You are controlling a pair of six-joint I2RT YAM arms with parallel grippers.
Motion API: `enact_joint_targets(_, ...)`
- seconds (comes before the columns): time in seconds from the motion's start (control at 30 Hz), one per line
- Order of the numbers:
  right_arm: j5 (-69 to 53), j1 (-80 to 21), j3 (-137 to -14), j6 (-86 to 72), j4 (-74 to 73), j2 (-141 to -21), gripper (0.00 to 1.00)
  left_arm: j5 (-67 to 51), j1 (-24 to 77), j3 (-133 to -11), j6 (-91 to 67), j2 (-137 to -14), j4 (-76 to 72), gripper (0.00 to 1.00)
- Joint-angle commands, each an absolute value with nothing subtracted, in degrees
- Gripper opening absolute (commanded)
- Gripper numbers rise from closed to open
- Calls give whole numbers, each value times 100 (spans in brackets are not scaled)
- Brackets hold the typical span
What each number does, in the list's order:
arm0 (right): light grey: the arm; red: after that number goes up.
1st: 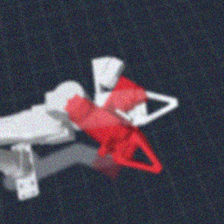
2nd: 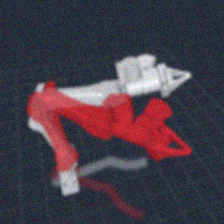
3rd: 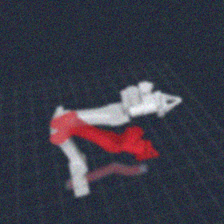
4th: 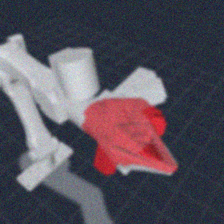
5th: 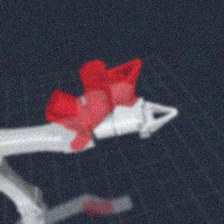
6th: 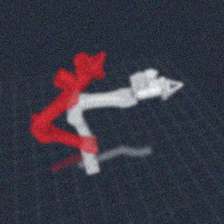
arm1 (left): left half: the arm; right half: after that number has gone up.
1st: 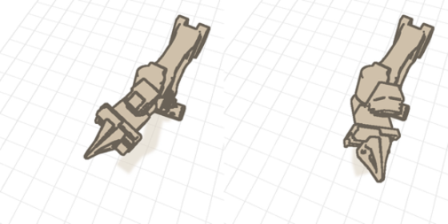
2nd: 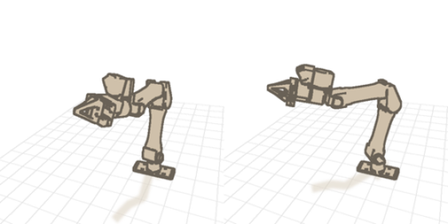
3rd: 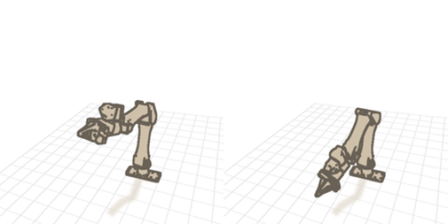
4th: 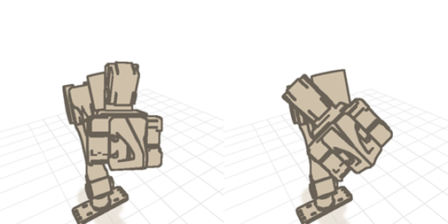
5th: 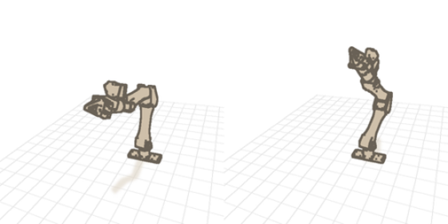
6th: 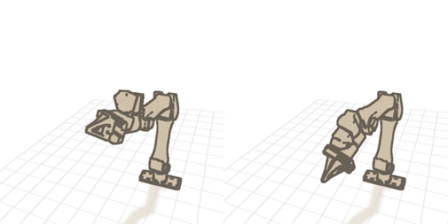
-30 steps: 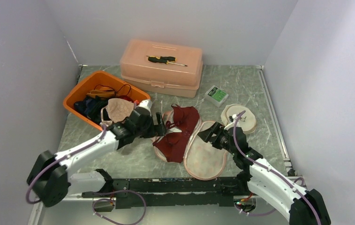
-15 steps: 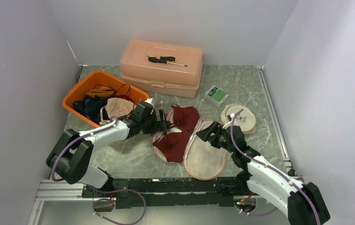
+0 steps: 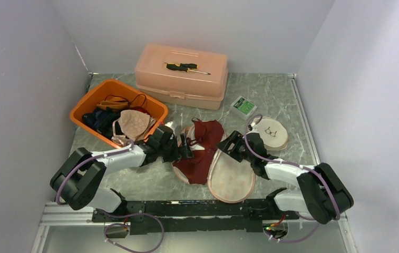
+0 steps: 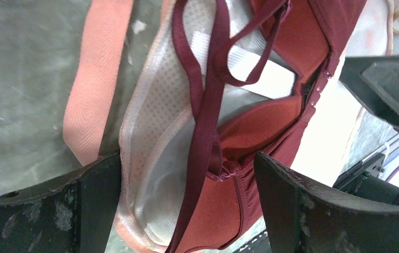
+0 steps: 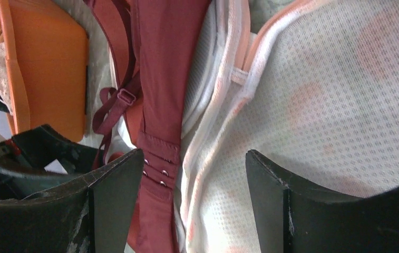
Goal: Unzip the laundry bag and remove the bra
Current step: Adjust the laundry bag at the center of the board.
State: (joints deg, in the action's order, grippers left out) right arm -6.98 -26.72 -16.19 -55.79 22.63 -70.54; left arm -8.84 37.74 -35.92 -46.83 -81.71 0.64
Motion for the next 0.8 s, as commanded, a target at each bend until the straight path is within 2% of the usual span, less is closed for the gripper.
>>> enact_joint_targets(0.0, -789, -2649, -1986, -5568, 2870, -7327, 74, -753, 4122, -3499, -4870, -8014, -147, 95)
enact_joint_targets(0.43, -1213, -2629, -2879, -4905, 2557, -8236, 75, -131, 5028, -3089, -5325, -7562, -728, 95)
enact_joint_targets(0.77, -1936, -2610, -3829, -4300, 2158, -9117, 76, 216, 5212, -2933, -5535, -7453, -801, 95)
